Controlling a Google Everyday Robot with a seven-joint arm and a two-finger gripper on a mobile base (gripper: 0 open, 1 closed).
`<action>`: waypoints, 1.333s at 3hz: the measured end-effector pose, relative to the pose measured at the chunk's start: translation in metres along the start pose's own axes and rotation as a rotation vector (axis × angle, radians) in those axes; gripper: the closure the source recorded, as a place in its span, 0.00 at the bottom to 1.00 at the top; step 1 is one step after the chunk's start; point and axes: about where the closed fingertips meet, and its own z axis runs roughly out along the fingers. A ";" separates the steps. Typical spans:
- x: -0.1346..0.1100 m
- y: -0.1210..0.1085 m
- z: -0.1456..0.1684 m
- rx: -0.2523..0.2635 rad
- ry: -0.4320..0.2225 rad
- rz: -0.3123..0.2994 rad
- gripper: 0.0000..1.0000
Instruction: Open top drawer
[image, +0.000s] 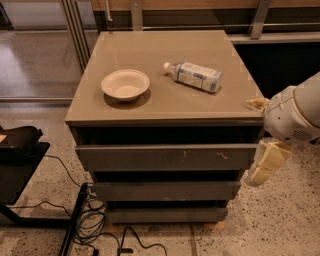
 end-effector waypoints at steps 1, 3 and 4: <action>-0.001 0.001 0.000 -0.002 0.001 -0.001 0.00; 0.022 -0.003 0.077 -0.037 -0.078 0.023 0.00; 0.032 -0.001 0.109 -0.049 -0.127 0.032 0.00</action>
Offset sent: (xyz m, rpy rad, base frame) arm 0.0351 0.0145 -0.0933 0.0860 0.0205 0.0224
